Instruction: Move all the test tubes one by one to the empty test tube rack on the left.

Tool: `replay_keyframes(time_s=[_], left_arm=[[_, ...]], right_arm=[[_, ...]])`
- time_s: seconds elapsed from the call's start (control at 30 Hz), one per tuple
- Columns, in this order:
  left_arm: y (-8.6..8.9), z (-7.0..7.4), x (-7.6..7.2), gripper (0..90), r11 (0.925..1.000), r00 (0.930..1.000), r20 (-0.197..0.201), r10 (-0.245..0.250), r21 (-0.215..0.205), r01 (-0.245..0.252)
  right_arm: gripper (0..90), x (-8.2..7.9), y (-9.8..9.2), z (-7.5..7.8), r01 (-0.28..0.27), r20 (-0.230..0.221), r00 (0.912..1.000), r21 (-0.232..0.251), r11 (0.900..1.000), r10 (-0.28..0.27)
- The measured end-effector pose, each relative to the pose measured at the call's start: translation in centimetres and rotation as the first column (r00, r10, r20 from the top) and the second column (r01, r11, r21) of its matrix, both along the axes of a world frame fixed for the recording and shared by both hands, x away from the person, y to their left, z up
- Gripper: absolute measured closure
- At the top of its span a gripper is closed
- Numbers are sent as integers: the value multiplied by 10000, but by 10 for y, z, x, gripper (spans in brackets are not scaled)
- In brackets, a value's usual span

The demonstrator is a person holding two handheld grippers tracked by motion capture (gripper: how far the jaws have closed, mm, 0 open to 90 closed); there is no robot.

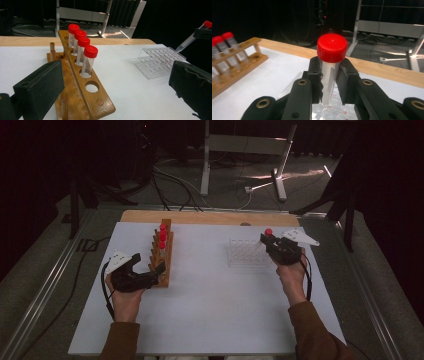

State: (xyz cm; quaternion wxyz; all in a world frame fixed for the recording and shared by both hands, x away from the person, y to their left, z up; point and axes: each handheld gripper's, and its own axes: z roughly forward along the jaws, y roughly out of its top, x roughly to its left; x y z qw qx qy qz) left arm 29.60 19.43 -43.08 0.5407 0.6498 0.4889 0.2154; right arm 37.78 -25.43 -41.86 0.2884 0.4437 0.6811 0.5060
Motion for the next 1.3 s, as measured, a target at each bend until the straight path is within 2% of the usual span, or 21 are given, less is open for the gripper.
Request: replay_keyframes(time_s=[0.33, 0.5, 0.67, 0.87, 0.97, 1.07, 1.3], left_arm=[[-8, 0, 1, 6, 9998, 9999, 10, -108, 148, 108], [-15, 2, 0, 7, 9993, 9996, 59, -276, 257, 275], [-32, 6, 1, 6, 9970, 9977, 80, -666, 404, 662], [-65, 14, 6, 7, 9879, 9899, 190, -1402, 689, 1386], [-83, 18, 11, 7, 9810, 9833, 98, -1817, 715, 1806], [-100, 23, 15, 11, 9734, 9774, 40, -2111, 919, 2099], [-126, 35, 20, 32, 9597, 9632, -61, -2685, 846, 2681]], right_arm=[[741, -30, 7, -7, -896, 40, 9960, 352, 9954, 896], [741, -38, 11, -14, -1284, -89, 9916, 410, 9909, 1289], [740, -41, 15, -16, -1582, -189, 9871, 487, 9862, 1593], [740, -48, 28, -16, -2181, -269, 9753, 442, 9749, 2194], [740, -51, 34, -14, -2424, -300, 9694, 401, 9694, 2436], [740, -53, 37, -14, -2591, -396, 9646, 394, 9651, 2606], [740, -55, 44, -15, -2986, -674, 9512, 455, 9533, 3011]])
